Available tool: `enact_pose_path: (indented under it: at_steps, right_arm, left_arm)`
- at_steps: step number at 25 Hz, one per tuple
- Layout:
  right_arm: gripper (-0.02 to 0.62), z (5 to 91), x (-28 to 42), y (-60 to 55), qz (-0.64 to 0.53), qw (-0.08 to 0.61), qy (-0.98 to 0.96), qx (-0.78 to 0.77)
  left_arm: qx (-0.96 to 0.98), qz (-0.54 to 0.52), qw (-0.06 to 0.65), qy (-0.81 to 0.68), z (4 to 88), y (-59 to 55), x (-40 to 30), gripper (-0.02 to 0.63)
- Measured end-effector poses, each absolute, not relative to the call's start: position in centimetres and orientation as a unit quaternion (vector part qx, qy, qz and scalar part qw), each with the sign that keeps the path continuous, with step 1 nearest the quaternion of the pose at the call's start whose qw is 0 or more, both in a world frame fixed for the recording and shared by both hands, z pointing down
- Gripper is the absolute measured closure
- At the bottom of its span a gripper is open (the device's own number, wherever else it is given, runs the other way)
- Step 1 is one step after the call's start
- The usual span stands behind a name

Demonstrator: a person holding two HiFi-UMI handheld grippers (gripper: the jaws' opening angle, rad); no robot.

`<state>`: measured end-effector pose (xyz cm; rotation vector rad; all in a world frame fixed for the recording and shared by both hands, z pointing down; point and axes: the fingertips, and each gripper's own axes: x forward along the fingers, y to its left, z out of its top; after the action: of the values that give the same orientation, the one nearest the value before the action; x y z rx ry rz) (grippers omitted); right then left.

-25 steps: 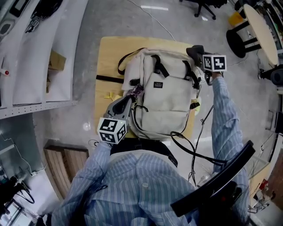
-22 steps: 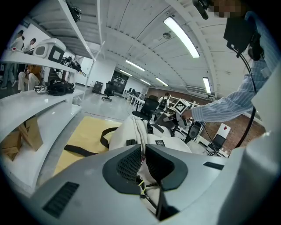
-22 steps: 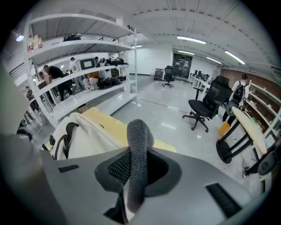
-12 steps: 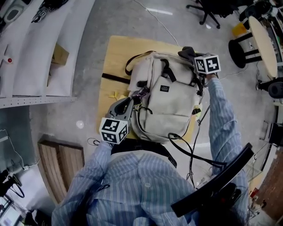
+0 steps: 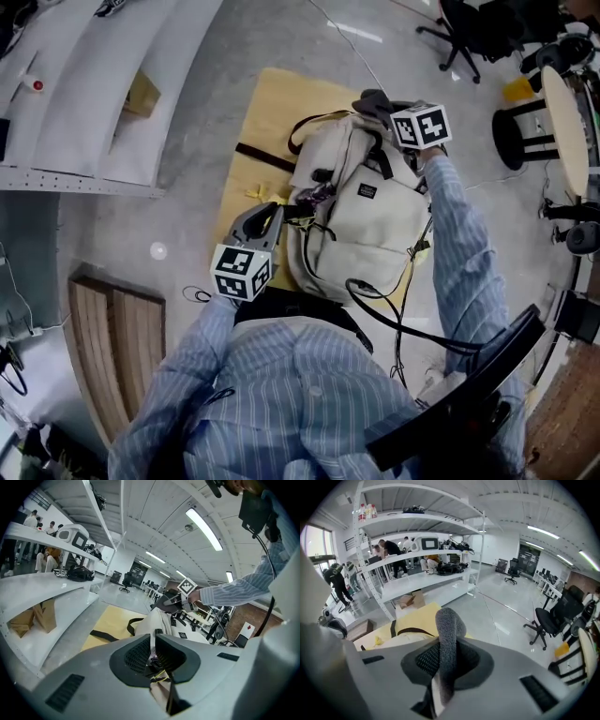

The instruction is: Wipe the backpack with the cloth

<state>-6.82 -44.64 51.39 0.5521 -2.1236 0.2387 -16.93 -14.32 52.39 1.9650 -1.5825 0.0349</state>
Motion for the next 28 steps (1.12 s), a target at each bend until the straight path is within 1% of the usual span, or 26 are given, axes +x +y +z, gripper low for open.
enact_pose_path:
  at_steps: [6,14,21,28]
  right_arm:
    - [0.548,51.1,-13.3,-42.2,0.076,0.45,-0.873,0.175]
    - [0.548,52.3,-18.4,-39.6,0.062,0.459,-0.876,0.134]
    - [0.548,52.5,-21.6,-37.2,0.061,0.453,-0.884,0.1]
    - [0.548,53.6,-20.9,-34.7,0.066,0.46,-0.881,0.092]
  left_arm:
    - [0.729,0.002,0.309,-0.612,52.6,-12.5,-18.4,0.572]
    - [0.706,-0.011,0.311,-0.636,52.9,-10.8,-20.8,0.572]
    - [0.686,-0.018,0.309,-0.658,53.0,-9.8,-22.7,0.572]
    - [0.681,-0.022,0.309,-0.663,53.0,-8.9,-22.6,0.572]
